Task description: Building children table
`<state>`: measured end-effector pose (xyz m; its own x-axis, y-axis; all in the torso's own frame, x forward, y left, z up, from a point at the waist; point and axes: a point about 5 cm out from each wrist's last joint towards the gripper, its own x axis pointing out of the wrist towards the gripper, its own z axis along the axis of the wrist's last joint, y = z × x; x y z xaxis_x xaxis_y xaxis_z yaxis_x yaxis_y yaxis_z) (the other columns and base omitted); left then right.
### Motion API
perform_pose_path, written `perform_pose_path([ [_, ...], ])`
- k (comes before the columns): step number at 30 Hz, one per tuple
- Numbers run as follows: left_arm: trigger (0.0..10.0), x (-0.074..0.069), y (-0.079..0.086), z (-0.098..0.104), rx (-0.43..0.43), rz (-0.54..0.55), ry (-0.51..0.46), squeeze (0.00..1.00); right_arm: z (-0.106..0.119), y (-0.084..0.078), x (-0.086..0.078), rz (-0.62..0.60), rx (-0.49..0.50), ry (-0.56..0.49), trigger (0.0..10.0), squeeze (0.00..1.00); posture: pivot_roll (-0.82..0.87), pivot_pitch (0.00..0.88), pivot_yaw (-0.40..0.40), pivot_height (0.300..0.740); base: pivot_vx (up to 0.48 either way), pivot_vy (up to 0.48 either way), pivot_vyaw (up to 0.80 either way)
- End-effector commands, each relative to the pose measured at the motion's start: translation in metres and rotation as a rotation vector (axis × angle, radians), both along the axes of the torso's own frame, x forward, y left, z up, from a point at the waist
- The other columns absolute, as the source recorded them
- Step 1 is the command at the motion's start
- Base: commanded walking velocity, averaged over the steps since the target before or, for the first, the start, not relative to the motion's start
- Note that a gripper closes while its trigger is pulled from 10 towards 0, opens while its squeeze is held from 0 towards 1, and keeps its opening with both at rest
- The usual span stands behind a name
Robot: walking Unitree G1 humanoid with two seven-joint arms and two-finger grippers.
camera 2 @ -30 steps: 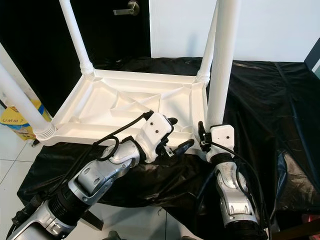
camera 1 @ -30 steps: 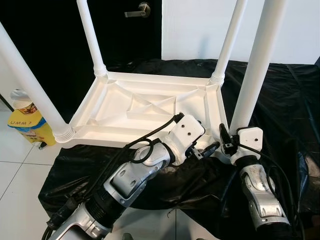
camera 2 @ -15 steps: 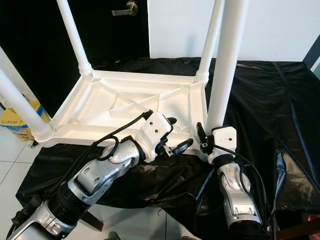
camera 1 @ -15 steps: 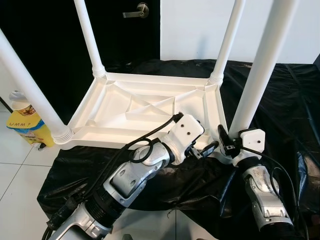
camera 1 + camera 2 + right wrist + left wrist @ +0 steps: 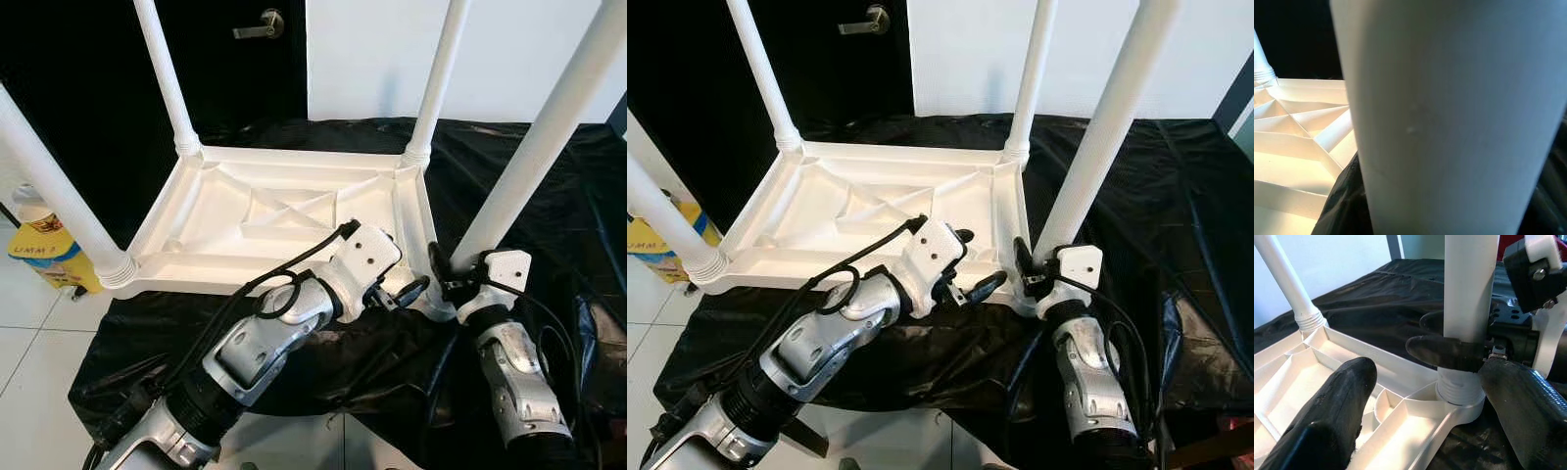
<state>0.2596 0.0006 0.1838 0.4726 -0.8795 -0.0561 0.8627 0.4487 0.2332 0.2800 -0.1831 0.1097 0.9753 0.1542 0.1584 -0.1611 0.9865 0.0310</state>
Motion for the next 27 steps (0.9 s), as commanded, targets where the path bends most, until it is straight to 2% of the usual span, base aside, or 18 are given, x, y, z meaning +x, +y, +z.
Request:
perform_pose_path([
  [1,10.0,-0.004,-0.001,-0.001,0.033,-0.091,0.01,0.0,-0.039,-0.001,-0.011,-0.016,0.024,0.201,10.0,0.0,-0.04,0.025,0.022,0.74,0.0,0.0,0.0],
  [8,10.0,-0.005,-0.001,-0.001,0.034,-0.095,0.01,0.0,-0.042,0.003,-0.014,-0.005,-0.022,0.202,10.0,0.0,-0.04,0.023,0.024,0.74,0.0,0.0,0.0],
  [14,10.0,-0.006,-0.001,-0.001,0.037,-0.096,0.01,0.0,-0.042,0.005,-0.019,-0.068,-0.041,0.181,10.0,0.0,-0.04,0.021,0.021,0.74,0.0,0.0,0.0],
  [16,10.0,-0.006,-0.001,-0.001,0.037,-0.095,0.01,0.0,-0.044,0.009,-0.023,-0.145,-0.041,0.169,10.0,0.0,-0.04,0.02,0.02,0.74,0.0,0.0,0.0],
  [22,10.0,-0.007,-0.001,-0.001,0.037,-0.096,0.01,0.0,-0.044,0.014,-0.026,-0.175,-0.038,0.156,10.0,0.0,-0.04,0.018,0.023,0.74,0.0,0.0,0.0],
  [27,10.0,-0.007,-0.001,-0.002,0.039,-0.097,0.01,0.0,-0.045,0.01,-0.026,-0.231,-0.044,0.164,10.0,0.0,-0.04,0.017,0.024,0.74,0.0,0.0,0.0],
])
